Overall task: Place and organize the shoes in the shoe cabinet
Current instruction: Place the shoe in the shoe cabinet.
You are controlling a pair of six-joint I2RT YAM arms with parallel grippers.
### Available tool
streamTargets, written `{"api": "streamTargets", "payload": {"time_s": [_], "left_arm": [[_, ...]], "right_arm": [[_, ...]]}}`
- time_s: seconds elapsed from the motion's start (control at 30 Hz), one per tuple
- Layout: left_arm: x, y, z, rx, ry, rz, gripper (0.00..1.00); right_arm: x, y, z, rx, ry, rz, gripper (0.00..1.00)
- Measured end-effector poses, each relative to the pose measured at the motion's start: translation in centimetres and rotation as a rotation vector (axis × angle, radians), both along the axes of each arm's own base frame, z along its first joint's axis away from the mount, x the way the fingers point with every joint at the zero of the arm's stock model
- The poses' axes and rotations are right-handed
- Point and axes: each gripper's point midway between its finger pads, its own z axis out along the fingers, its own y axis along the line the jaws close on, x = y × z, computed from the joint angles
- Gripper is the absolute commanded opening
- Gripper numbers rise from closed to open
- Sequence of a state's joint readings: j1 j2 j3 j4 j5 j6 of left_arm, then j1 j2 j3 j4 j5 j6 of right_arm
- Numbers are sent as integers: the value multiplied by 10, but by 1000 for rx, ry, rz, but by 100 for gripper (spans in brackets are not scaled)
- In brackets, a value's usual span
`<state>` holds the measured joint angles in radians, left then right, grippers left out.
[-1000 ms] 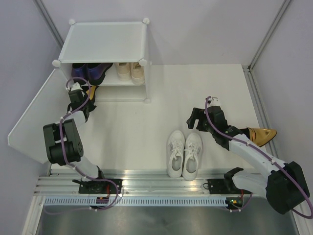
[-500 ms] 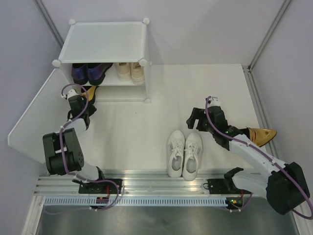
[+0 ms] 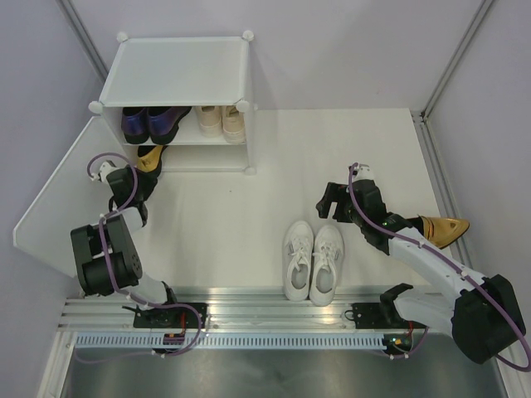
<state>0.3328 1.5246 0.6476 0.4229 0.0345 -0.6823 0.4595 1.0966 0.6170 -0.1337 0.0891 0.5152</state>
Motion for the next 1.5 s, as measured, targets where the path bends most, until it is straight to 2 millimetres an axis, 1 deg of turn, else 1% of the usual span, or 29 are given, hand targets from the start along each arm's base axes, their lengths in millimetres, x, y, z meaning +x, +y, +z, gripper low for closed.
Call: {"api": "streamTargets", "payload": {"time_s": [0.13, 0.23, 0.53, 0.6, 0.63, 0.67, 0.77, 1.03, 1.23, 1.5], "left_arm": [[4, 15, 5, -63, -61, 32, 55], [6, 19, 6, -84, -79, 35, 55], [17, 20, -2, -120, -80, 10, 54], [19, 21, -2, -118, -86, 7, 51], [20, 22, -2, -118, -88, 7, 46], [22, 22, -2, -118, -91, 6, 43], [27, 23, -1, -116, -103, -3, 39], [36, 25, -1, -109, -140, -16, 37], [40, 25, -1, -113, -150, -19, 36], [49, 23, 4, -136, -182, -32, 33]], "right_arm": [[0, 0, 0, 0, 0, -1, 93], [0, 0, 0, -1, 0, -1, 93], [1, 0, -5, -7, 12, -2, 93], [1, 0, -6, -9, 16, -2, 93], [1, 0, -7, -11, 19, -1, 93], [1, 0, -9, -12, 22, -1, 93], [1, 0, -11, -17, 29, -2, 93], [2, -2, -15, -28, 36, -8, 93], [2, -2, -18, -37, 42, -7, 93], [2, -3, -19, -41, 45, -9, 93]]}}
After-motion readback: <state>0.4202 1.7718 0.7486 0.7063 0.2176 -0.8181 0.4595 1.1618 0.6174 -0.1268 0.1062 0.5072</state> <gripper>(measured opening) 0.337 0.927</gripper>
